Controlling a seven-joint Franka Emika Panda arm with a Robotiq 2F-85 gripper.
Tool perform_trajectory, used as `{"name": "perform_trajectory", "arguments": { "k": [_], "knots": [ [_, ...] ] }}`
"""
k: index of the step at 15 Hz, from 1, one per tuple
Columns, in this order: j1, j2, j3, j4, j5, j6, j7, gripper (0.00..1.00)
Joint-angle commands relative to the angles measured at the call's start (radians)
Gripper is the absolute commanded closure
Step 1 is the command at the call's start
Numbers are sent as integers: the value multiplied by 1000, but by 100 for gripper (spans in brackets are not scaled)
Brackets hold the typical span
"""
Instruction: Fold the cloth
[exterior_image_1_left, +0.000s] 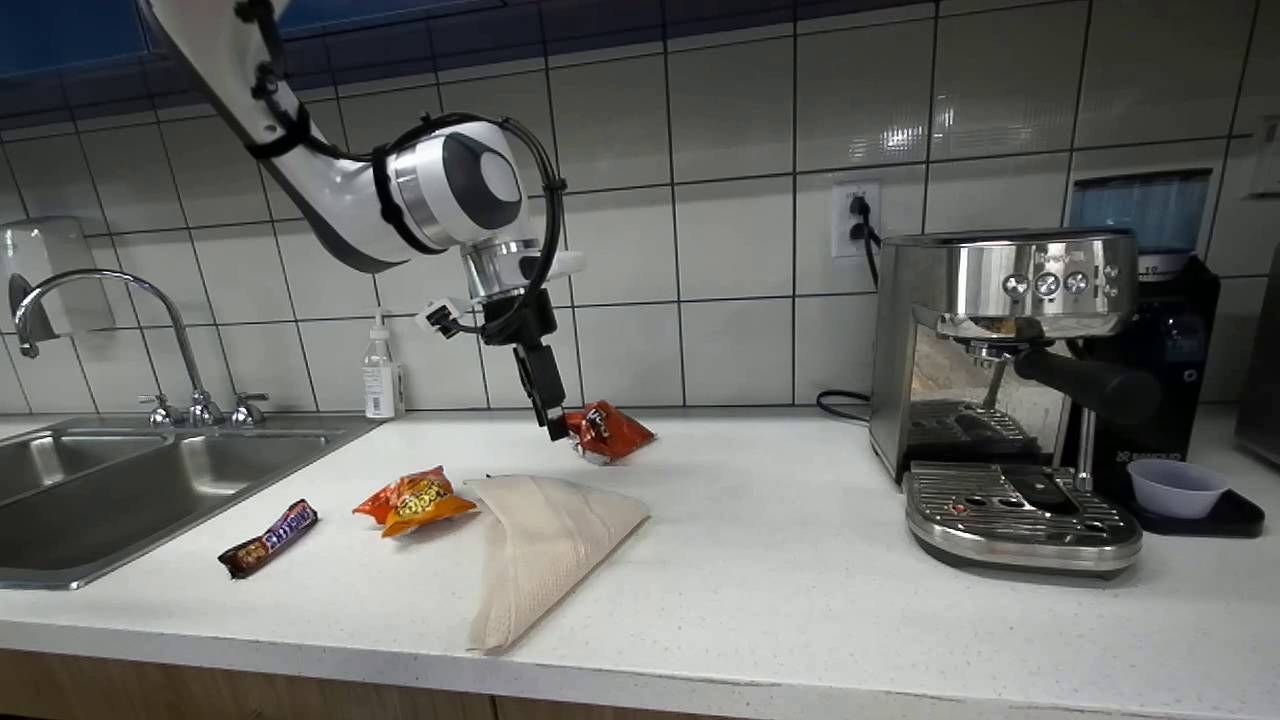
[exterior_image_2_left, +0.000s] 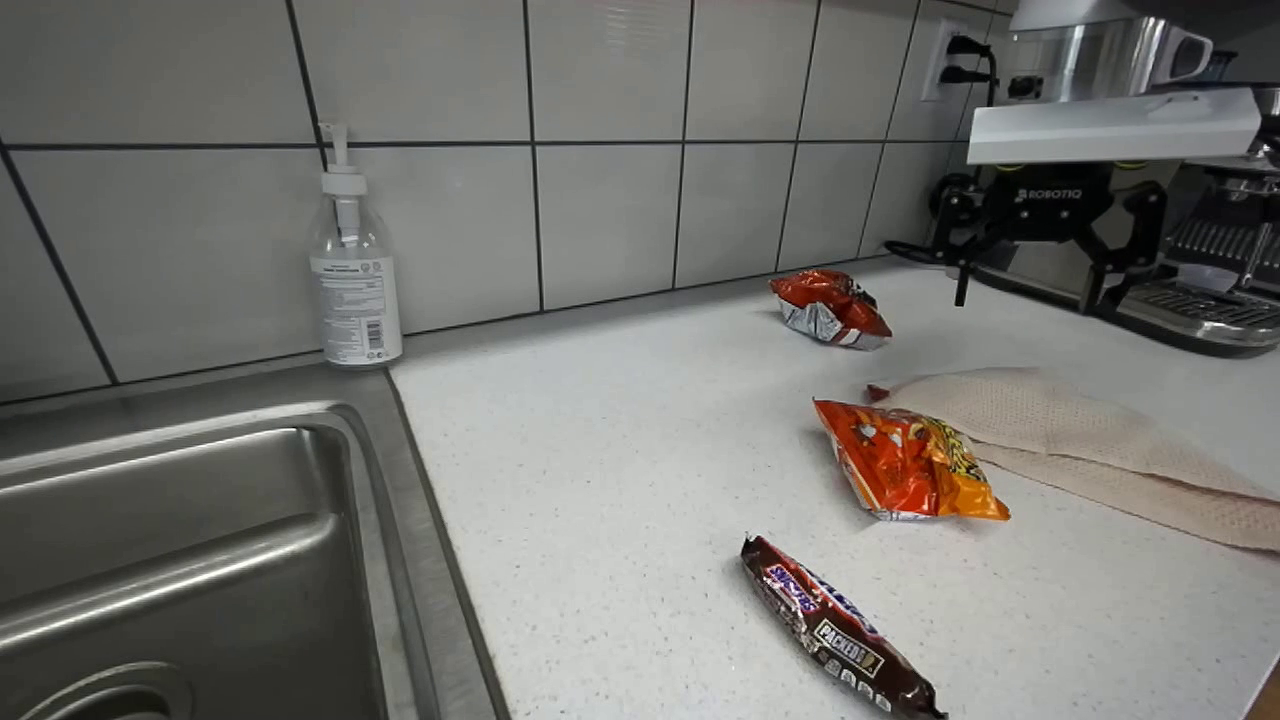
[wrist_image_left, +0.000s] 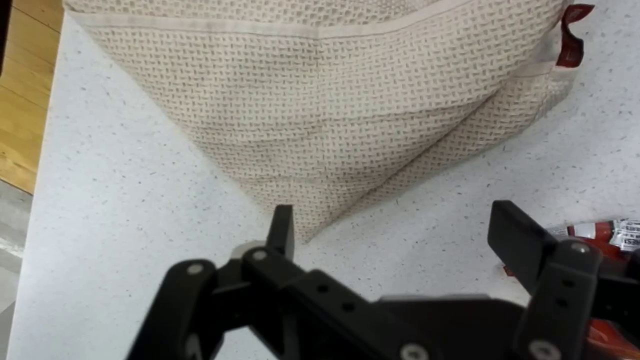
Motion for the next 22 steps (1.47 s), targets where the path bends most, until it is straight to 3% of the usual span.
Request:
{"name": "perform_trajectory", "arguments": {
  "k": [1,5,22],
  "knots": [
    [-22,-42,-8,-34,47,4,-76,0],
    [-43,-90,-25,-75,89,16,-151,0],
    [-187,-436,-102,-347,185,24,-693,0]
  ]
}}
